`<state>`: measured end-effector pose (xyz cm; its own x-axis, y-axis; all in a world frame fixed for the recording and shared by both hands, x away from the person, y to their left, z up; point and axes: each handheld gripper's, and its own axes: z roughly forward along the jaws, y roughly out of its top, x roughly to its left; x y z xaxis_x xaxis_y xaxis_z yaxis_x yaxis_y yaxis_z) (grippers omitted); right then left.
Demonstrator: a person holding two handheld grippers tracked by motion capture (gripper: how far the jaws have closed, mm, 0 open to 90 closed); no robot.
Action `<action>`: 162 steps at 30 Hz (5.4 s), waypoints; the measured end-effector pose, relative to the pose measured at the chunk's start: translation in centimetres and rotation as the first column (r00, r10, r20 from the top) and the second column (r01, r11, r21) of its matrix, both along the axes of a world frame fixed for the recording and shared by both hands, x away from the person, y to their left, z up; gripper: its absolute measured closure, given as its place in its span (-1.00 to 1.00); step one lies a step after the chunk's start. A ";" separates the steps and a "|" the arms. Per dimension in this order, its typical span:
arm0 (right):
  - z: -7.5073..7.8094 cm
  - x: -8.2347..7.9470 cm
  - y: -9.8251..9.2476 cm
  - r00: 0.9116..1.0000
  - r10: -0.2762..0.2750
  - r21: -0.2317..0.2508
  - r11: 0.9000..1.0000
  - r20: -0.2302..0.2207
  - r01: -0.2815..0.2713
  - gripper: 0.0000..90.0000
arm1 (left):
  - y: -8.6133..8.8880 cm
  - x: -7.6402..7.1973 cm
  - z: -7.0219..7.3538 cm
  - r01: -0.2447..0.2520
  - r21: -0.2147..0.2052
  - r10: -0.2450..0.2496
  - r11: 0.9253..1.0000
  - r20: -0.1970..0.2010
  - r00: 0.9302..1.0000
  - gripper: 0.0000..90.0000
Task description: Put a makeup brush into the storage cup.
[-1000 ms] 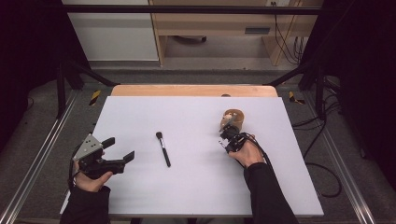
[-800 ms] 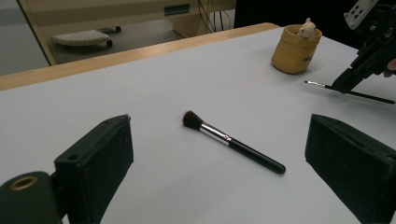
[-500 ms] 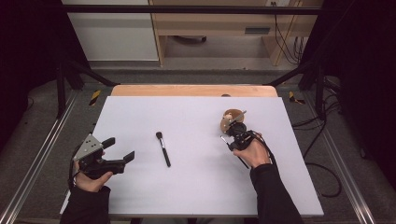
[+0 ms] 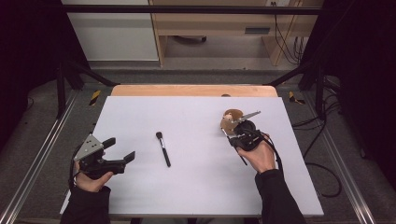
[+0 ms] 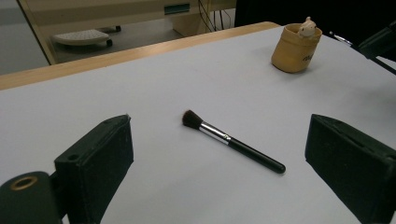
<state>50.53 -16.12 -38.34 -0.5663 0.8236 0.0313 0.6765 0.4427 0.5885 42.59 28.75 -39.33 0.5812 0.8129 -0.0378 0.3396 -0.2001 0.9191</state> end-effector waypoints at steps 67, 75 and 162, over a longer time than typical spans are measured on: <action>4.1 0.3 -4.0 0.830 -0.355 0.391 0.902 0.430 0.184 0.91 | -0.1 0.0 -0.2 0.002 -0.006 -0.002 1.000 -0.002 1.000 -0.84; 3.9 1.5 -4.2 0.813 -0.380 0.394 0.896 0.441 0.205 0.91 | -0.1 0.1 -0.2 -0.002 -0.009 0.002 1.000 -0.003 1.000 -0.84; -2.3 9.4 -2.1 0.801 -0.455 0.399 0.867 0.389 0.299 0.91 | -0.1 0.2 -0.4 0.003 -0.007 -0.003 1.000 -0.008 1.000 -0.84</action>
